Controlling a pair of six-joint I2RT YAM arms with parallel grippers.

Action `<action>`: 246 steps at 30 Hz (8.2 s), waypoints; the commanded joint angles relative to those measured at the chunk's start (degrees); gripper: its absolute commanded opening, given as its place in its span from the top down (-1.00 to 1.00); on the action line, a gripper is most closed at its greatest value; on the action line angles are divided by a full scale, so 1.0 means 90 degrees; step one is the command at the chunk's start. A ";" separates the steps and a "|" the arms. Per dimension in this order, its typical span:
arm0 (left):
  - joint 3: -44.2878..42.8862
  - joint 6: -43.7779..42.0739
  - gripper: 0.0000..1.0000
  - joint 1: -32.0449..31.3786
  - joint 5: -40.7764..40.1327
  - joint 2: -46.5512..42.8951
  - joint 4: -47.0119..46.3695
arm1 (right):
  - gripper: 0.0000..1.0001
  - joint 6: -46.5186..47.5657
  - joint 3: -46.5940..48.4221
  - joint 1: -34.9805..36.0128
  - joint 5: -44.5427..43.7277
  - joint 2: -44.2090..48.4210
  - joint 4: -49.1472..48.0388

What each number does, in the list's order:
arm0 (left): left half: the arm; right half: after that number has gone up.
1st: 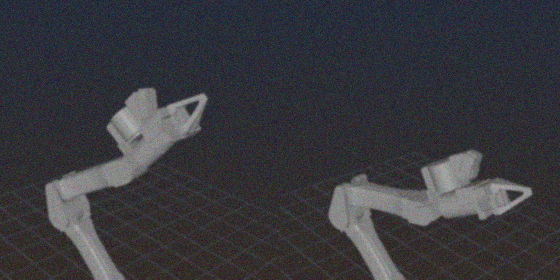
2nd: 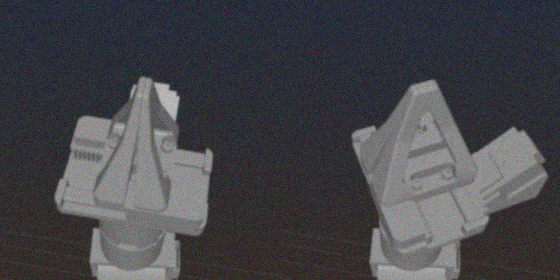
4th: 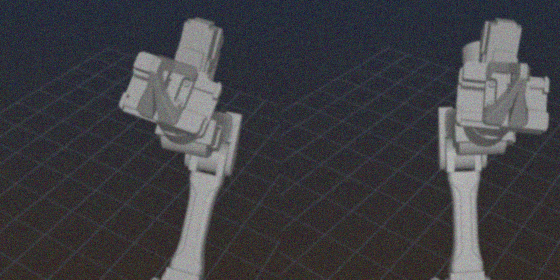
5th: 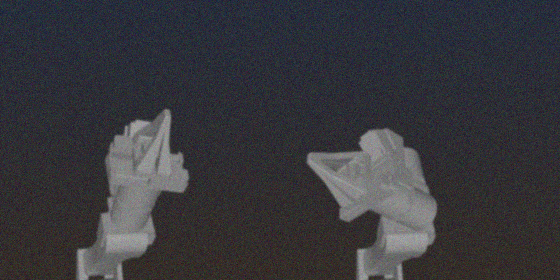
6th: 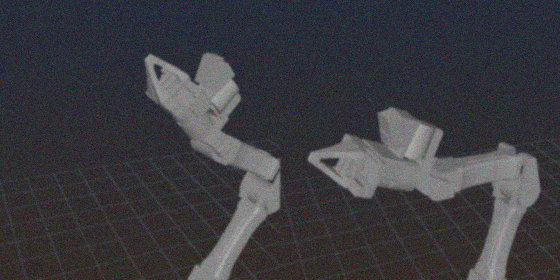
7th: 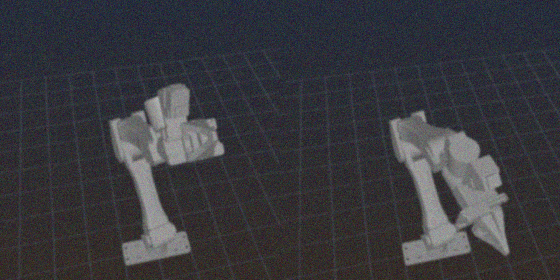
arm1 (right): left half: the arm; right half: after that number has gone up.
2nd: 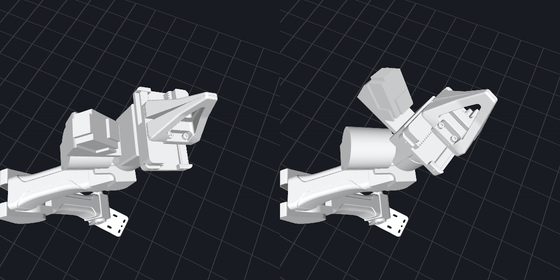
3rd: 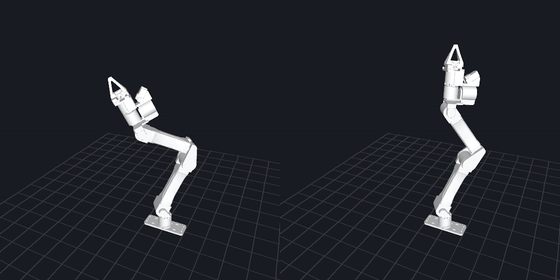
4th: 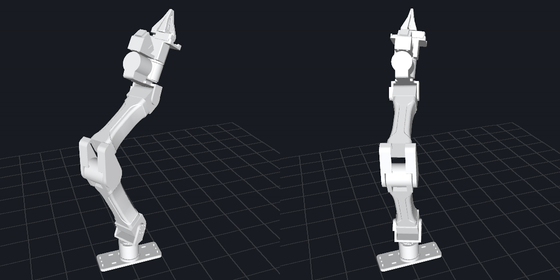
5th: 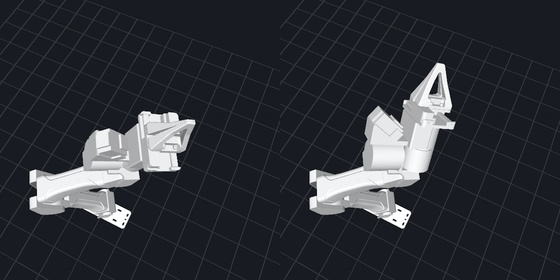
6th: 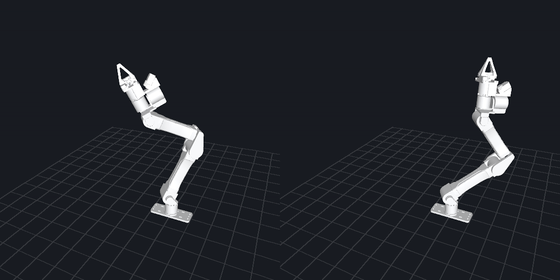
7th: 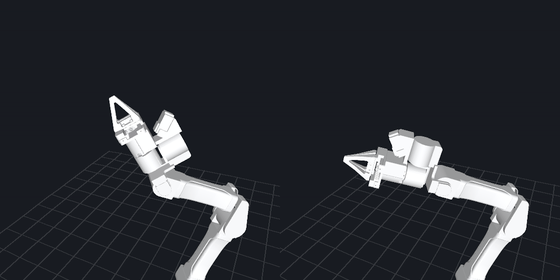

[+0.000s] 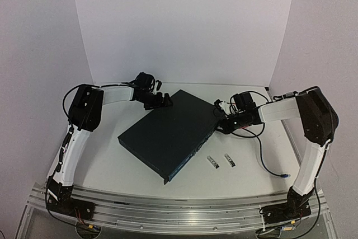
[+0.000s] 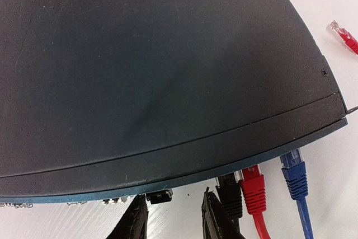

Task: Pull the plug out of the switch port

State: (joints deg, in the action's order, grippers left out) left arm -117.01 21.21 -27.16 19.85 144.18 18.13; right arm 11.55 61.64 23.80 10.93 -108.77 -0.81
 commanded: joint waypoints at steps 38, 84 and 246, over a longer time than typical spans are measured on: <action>-0.0133 -0.0003 -0.94 0.0020 -0.0015 0.0443 0.0691 | 0.60 0.0167 0.0328 0.0114 0.0421 -0.0308 -0.0056; -0.0056 0.0304 -0.92 0.0070 -0.0041 0.0542 0.0847 | 1.00 -0.0604 -0.0986 0.0298 -0.0366 -0.0079 -0.1861; 0.0335 -0.0350 -0.89 0.0088 0.0588 0.0181 0.0128 | -0.07 -0.2036 -0.1141 -0.0100 0.0579 0.0866 -0.0504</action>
State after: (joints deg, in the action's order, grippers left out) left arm -115.77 18.17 -26.20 24.82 144.73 13.87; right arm -7.83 48.28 23.00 13.65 -99.56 -5.59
